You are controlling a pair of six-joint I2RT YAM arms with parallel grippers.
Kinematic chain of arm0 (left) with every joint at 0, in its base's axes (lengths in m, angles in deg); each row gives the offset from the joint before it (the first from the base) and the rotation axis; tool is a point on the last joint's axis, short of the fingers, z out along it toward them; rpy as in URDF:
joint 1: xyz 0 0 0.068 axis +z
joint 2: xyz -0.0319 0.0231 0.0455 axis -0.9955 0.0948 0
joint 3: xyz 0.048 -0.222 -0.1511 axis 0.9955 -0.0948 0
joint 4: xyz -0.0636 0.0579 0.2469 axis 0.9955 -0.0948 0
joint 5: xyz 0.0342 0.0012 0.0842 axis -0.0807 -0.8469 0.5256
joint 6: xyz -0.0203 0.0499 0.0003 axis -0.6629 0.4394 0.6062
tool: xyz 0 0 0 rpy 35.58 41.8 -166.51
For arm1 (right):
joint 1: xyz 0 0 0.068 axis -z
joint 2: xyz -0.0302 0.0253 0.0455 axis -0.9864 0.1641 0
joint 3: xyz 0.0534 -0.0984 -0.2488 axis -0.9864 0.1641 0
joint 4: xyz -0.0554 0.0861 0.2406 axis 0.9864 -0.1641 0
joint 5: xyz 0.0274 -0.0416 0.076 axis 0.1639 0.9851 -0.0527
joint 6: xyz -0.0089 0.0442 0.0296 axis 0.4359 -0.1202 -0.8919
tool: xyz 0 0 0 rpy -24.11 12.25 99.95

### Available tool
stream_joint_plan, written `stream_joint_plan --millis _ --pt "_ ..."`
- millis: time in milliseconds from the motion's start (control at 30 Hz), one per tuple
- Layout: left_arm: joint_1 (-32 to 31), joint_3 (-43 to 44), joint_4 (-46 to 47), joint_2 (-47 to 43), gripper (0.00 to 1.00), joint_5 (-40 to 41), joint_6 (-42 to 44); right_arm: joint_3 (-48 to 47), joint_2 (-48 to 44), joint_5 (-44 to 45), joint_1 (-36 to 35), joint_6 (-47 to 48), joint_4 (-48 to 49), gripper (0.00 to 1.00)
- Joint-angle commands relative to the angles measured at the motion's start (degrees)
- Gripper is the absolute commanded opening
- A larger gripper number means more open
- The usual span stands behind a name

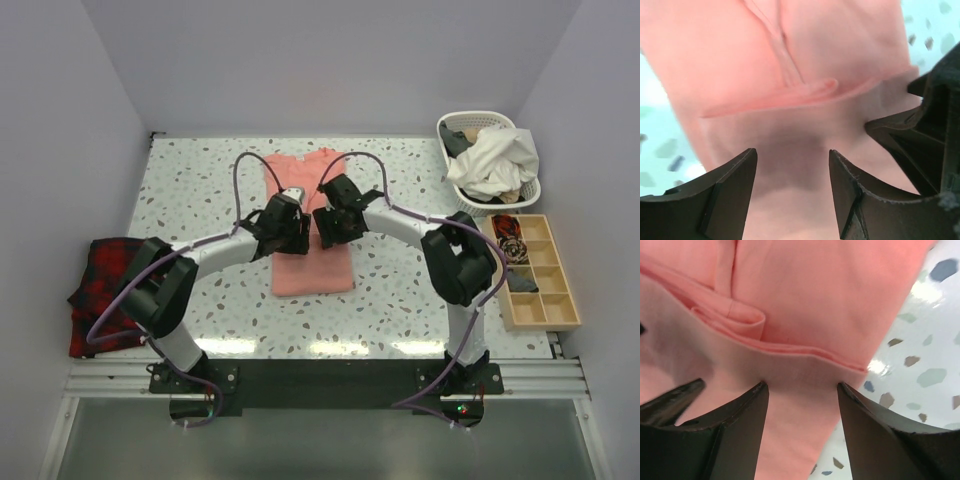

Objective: Fold and stack the t-shirts
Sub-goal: Fold the folded rectangular tshirt in 1/3 of the way, then grab one side of the 2/3 rectangular tshirt with both arms

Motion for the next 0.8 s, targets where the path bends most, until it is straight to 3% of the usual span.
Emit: stream_joint_plan --millis 0,200,300,433,467,567,767 --pt "1.98 3.73 0.99 0.36 0.65 10.29 4.42 -5.3 1.2 4.34 1.98 2.58 0.89 0.62" --pt "3.66 3.38 -0.4 2.3 0.65 13.45 5.13 -9.43 3.06 7.06 3.57 3.28 -0.59 0.62" --pt "3.66 0.84 -0.32 -2.77 0.66 17.58 3.81 -7.07 -2.1 9.96 4.79 2.67 0.19 0.66" --pt "3.83 -2.59 -3.39 -11.04 0.73 21.72 1.09 0.12 -9.75 7.25 8.66 1.53 -0.16 0.74" --pt "3.92 -4.43 -3.66 -12.54 0.79 21.37 0.65 1.8 -11.0 3.15 9.71 1.27 0.01 0.74" --pt "4.18 -8.47 -4.89 -17.73 0.84 17.87 -1.11 9.36 -16.1 -3.55 13.15 0.47 1.42 0.76" --pt "4.18 -19.63 -1.12 -26.08 0.85 5.4 -4.36 21.14 -21.11 -15.68 14.38 -1.1 5.28 0.77"
